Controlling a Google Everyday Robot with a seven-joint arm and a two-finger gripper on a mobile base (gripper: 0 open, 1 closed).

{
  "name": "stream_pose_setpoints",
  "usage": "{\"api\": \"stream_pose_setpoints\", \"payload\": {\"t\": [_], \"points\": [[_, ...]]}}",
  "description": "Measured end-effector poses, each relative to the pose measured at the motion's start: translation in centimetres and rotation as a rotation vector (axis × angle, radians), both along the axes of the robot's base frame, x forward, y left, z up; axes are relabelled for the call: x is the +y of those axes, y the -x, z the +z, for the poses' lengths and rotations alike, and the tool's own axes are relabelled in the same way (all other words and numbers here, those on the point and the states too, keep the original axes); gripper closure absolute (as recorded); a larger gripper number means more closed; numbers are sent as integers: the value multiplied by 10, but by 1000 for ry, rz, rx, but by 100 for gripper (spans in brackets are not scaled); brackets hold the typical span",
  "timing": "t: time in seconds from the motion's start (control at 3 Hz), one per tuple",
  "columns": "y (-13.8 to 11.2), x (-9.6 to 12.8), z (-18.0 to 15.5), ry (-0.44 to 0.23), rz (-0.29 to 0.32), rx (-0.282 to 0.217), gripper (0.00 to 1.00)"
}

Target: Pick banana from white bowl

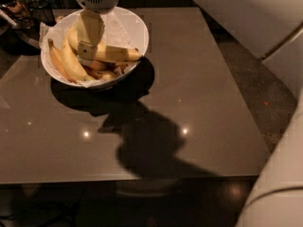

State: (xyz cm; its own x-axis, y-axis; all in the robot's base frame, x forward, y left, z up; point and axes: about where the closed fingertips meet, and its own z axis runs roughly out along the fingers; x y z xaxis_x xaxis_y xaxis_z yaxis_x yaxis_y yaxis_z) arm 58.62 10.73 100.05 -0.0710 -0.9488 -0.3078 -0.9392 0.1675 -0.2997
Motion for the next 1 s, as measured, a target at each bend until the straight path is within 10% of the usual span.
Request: {"api": "stream_pose_setpoints", "payload": {"t": [0.33, 1.0], "points": [[-7, -3, -12, 5, -46, 22, 0], [-19, -1, -30, 22, -92, 73, 40]]}}
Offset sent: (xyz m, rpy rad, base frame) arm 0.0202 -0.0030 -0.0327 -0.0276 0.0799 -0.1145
